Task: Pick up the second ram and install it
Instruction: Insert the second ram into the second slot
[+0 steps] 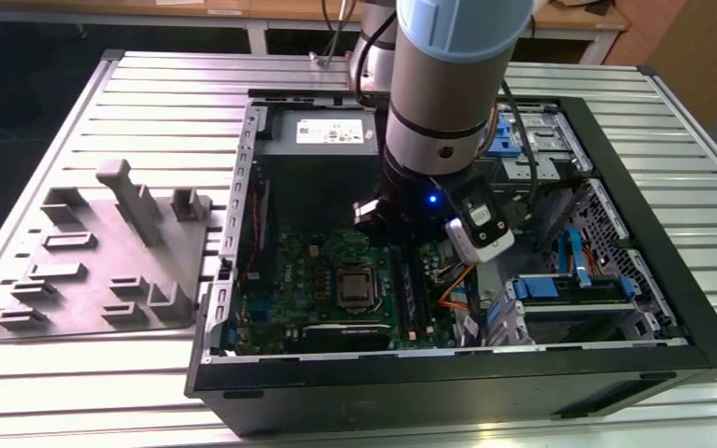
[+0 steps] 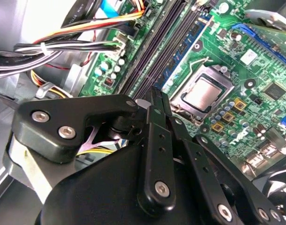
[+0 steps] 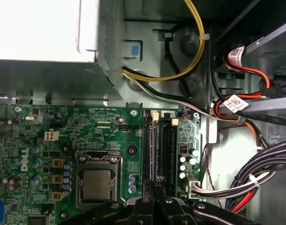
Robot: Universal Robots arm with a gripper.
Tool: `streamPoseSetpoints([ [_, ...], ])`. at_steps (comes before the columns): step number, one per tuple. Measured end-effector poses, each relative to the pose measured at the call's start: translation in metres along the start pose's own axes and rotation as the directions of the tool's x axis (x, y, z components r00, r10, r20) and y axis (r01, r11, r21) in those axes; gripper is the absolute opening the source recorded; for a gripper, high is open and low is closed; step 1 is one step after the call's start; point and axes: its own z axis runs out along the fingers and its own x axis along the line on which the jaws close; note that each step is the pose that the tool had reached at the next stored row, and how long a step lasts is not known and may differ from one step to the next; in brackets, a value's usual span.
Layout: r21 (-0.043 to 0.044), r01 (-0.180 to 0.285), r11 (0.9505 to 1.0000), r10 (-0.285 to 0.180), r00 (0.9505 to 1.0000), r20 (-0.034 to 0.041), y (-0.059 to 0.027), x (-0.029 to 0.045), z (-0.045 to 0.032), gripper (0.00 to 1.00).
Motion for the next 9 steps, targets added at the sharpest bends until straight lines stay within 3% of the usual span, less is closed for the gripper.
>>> streamPoseSetpoints([
  [9,-0.0009,0.0,1.0,0.0,1.0,0.0,-0.002,-0.0001,0.0068,0.11],
])
